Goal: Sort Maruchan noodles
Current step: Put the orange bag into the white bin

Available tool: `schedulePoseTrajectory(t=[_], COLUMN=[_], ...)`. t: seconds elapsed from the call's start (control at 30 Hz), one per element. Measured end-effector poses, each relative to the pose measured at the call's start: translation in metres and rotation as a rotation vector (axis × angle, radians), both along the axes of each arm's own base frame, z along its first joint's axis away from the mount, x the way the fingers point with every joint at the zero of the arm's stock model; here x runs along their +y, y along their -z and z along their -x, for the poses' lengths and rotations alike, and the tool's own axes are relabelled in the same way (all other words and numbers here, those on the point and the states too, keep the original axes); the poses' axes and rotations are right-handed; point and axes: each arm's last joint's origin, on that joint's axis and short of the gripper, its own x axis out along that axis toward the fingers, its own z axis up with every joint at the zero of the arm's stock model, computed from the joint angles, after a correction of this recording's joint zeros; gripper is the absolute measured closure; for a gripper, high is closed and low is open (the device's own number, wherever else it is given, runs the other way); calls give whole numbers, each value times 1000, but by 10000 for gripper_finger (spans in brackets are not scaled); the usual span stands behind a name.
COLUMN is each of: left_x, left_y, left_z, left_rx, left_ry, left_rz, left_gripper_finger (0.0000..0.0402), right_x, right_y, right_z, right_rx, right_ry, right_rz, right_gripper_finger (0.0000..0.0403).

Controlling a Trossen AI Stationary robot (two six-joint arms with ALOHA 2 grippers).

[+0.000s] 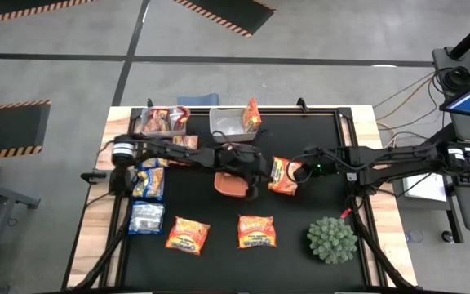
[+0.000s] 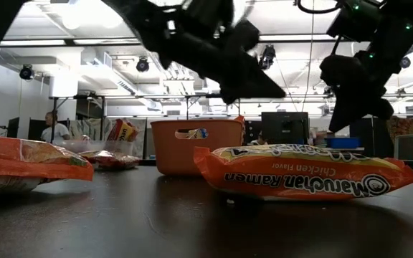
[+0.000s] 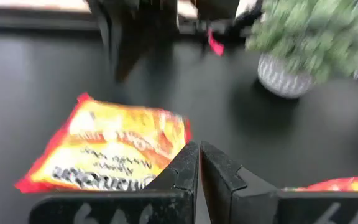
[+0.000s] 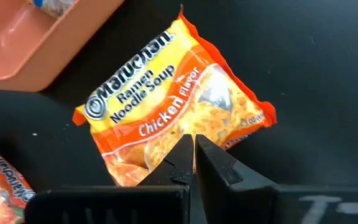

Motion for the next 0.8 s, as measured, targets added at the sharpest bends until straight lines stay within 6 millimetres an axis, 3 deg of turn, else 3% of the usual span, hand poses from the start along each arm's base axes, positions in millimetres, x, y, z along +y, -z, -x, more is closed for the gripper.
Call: schedulePoseTrajectory(t=[0.23,0.57,0.8], left_x=[0,-3,-7], left_y=[13,15,15], left_z=[-23,-25,-26], left_rx=[91,100,94], left_ry=[-7,-72,-41], left_rz=[-2,-64,-104], left_gripper_finger=[402,402,402], right_x=[-1,-14,-20], right_y=[2,0,18], right_z=[1,-5,-19], right_rx=[6,-35,-1], right_ry=[15,56,39], right_rz=[17,82,119], right_gripper_finger=[394,394,394])
